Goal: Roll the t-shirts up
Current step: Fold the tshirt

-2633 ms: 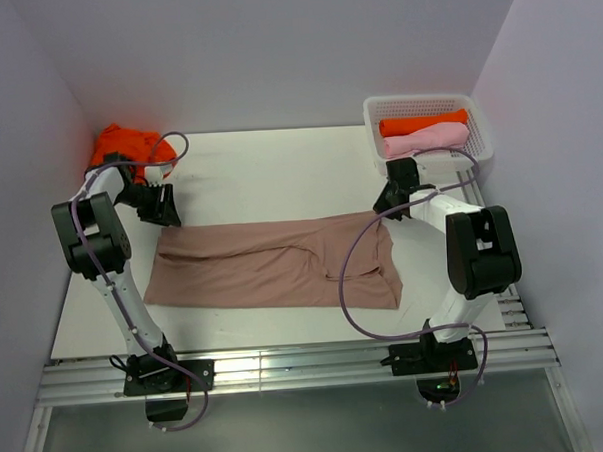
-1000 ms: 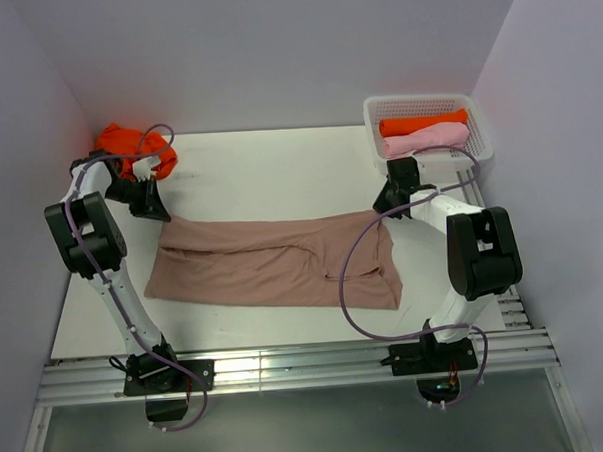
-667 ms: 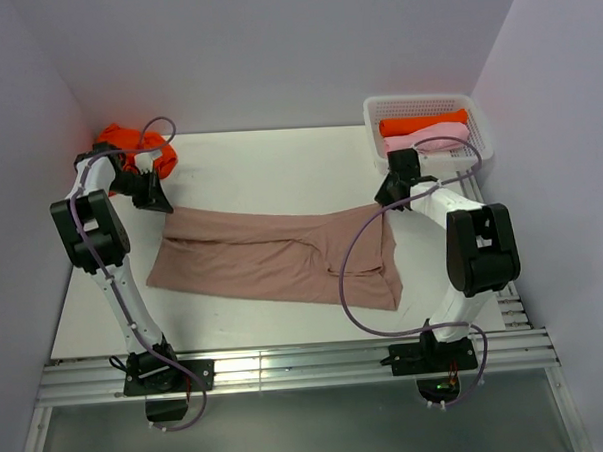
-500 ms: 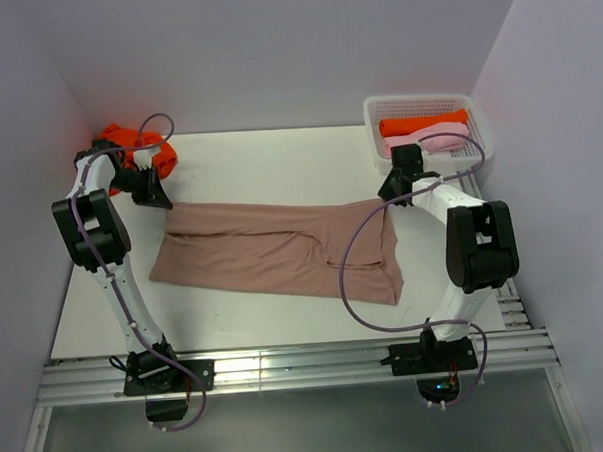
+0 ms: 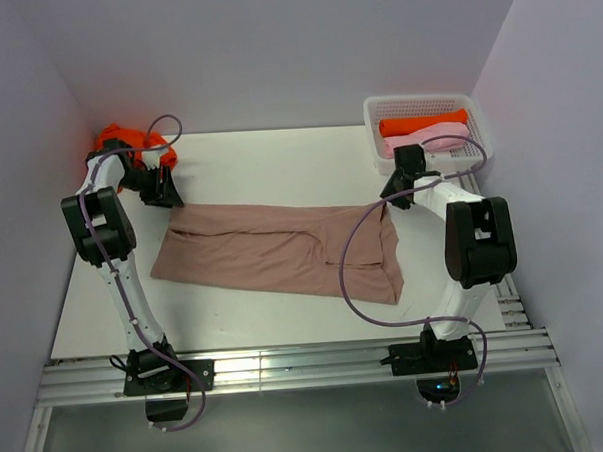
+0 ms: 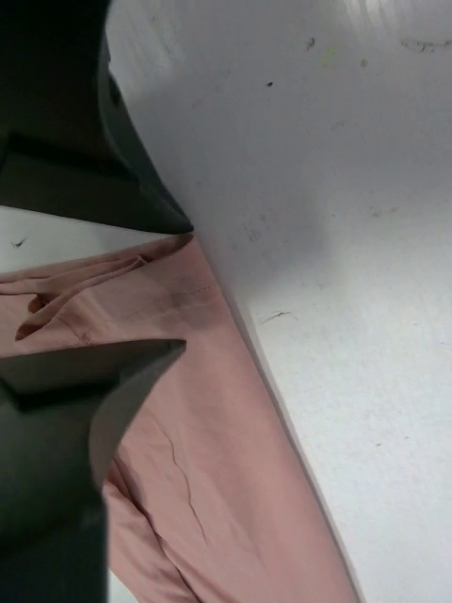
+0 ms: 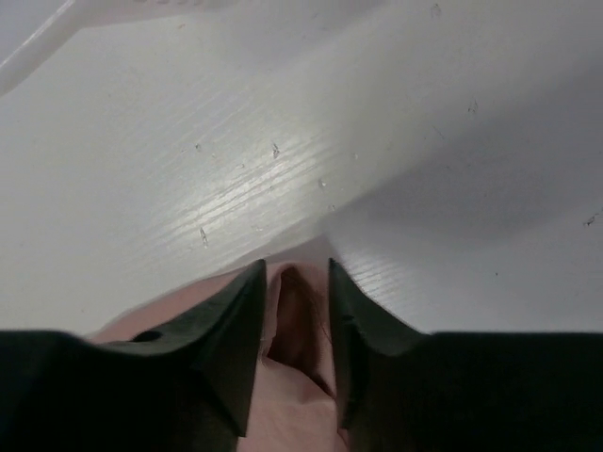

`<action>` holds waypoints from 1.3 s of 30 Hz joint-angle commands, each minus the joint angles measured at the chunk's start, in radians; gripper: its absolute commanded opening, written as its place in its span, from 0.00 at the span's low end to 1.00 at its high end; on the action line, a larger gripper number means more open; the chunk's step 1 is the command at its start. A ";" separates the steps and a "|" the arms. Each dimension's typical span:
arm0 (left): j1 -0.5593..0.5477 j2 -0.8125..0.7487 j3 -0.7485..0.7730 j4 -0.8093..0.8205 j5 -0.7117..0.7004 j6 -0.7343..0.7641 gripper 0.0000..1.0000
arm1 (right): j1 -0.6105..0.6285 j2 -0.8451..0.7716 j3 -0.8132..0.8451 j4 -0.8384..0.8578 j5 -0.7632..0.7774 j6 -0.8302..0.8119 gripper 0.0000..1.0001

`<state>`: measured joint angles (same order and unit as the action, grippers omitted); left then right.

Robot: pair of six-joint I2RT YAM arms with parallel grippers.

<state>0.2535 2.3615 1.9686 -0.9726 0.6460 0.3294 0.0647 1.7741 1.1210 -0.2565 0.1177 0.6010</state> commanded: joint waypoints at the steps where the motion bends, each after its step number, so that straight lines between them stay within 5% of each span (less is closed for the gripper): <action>1: 0.009 -0.048 0.039 0.034 0.000 -0.007 0.56 | -0.009 -0.048 -0.001 -0.006 0.028 -0.004 0.44; 3: 0.032 -0.083 0.032 0.037 0.003 -0.003 0.63 | -0.009 -0.083 -0.018 -0.016 0.033 -0.001 0.48; 10: 0.135 -0.191 -0.023 -0.090 -0.002 0.160 0.64 | 0.020 -0.229 -0.104 -0.046 0.049 0.014 0.48; 20: 0.176 -0.352 -0.387 -0.245 -0.054 0.510 0.61 | 0.130 -0.378 -0.259 0.042 0.077 0.066 0.45; 34: 0.104 -0.419 -0.612 -0.167 -0.135 0.471 0.59 | 0.152 -0.436 -0.441 0.200 0.051 0.085 0.45; 37: 0.101 -0.426 -0.631 -0.161 -0.132 0.465 0.52 | 0.152 -0.432 -0.443 0.194 0.054 0.083 0.45; 39: 0.101 -0.429 -0.636 -0.156 -0.131 0.456 0.39 | 0.152 -0.435 -0.444 0.188 0.054 0.082 0.45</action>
<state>0.3565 1.9808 1.3441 -1.1393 0.5159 0.7723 0.2119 1.3727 0.6857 -0.1059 0.1635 0.6796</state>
